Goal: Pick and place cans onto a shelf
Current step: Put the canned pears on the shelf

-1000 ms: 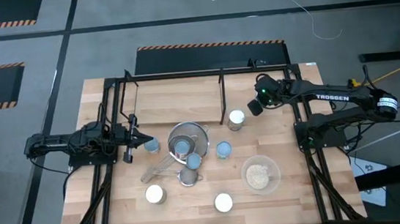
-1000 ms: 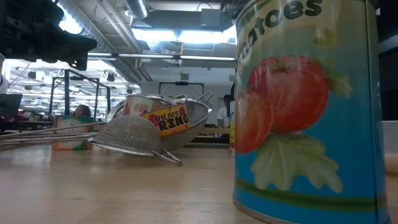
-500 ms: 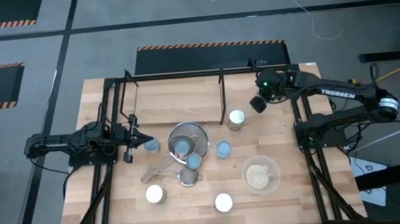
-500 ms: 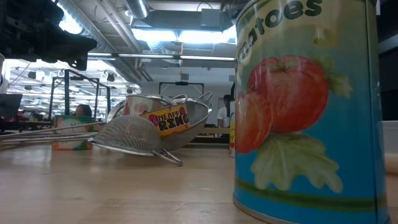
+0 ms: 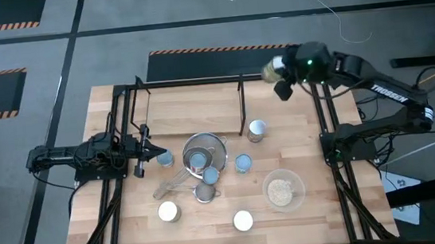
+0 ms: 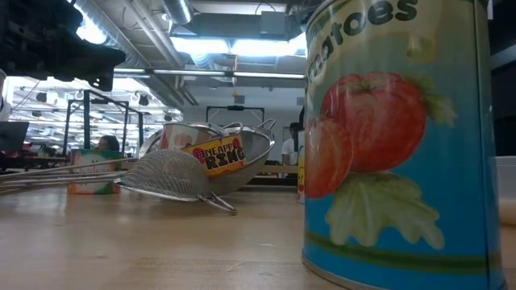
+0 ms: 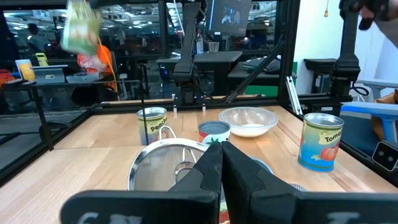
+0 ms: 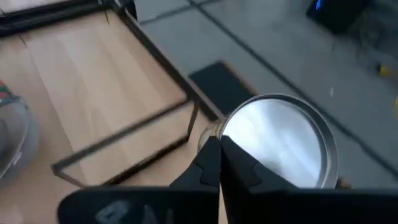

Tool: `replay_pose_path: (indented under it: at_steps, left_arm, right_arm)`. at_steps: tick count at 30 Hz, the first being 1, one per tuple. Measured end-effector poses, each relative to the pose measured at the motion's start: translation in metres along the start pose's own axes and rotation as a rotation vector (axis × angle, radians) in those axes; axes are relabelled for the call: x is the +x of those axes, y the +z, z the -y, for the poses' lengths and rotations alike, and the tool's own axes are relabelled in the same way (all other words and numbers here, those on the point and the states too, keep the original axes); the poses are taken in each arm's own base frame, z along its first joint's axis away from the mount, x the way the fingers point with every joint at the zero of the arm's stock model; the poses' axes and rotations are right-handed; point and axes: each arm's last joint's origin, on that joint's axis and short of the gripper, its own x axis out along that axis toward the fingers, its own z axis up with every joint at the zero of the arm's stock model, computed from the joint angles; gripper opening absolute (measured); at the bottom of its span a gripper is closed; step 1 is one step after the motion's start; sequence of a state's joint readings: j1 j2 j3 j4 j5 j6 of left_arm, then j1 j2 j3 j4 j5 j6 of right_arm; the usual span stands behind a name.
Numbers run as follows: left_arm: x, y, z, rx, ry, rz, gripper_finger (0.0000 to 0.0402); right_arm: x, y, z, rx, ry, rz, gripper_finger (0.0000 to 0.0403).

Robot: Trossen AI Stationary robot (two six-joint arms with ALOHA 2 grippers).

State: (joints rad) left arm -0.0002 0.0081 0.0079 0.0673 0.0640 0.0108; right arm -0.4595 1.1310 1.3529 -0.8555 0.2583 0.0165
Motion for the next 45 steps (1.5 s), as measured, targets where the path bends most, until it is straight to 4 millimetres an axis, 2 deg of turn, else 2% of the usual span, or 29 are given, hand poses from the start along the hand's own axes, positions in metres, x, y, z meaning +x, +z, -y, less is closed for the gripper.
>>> replay_pose_path:
  at_steps: [4, 8, 11, 17, 24, 31, 36, 45]
  left_arm:
    - [0.0, 0.0, 0.0, 0.0, -0.001, 0.0, 0.0]
    - [0.0, 0.0, 0.0, 0.0, 0.0, 0.001, 0.0]
    - [0.0, 0.0, 0.0, 0.0, 0.0, 0.001, 0.0]
    - [0.0, 0.0, 0.0, 0.0, 0.0, -0.003, 0.0]
    - [0.0, -0.001, 0.0, 0.0, -0.001, -0.008, 0.0]
    - [0.0, -0.001, 0.0, 0.0, 0.0, -0.008, 0.0]
    - [0.0, -0.001, 0.0, 0.0, -0.001, -0.008, 0.0]
    - [0.0, -0.001, 0.0, 0.0, 0.0, -0.008, 0.0]
  right_arm:
    - [-0.014, 0.025, 0.002, -0.05, 0.048, 0.107, 0.0]
    - [-0.012, 0.047, -0.001, -0.098, 0.113, 0.179, 0.0]
    - [-0.001, 0.06, -0.006, -0.159, 0.155, 0.192, 0.0]
    - [0.038, 0.078, -0.019, -0.276, 0.254, 0.16, 0.0]
    - [0.095, 0.082, -0.038, -0.364, 0.387, 0.08, 0.0]
    - [0.14, 0.072, -0.051, -0.416, 0.45, -0.008, 0.0]
    - [0.159, 0.065, -0.056, -0.465, 0.46, -0.044, 0.0]
    - [0.18, 0.056, -0.06, -0.469, 0.47, -0.101, 0.0]
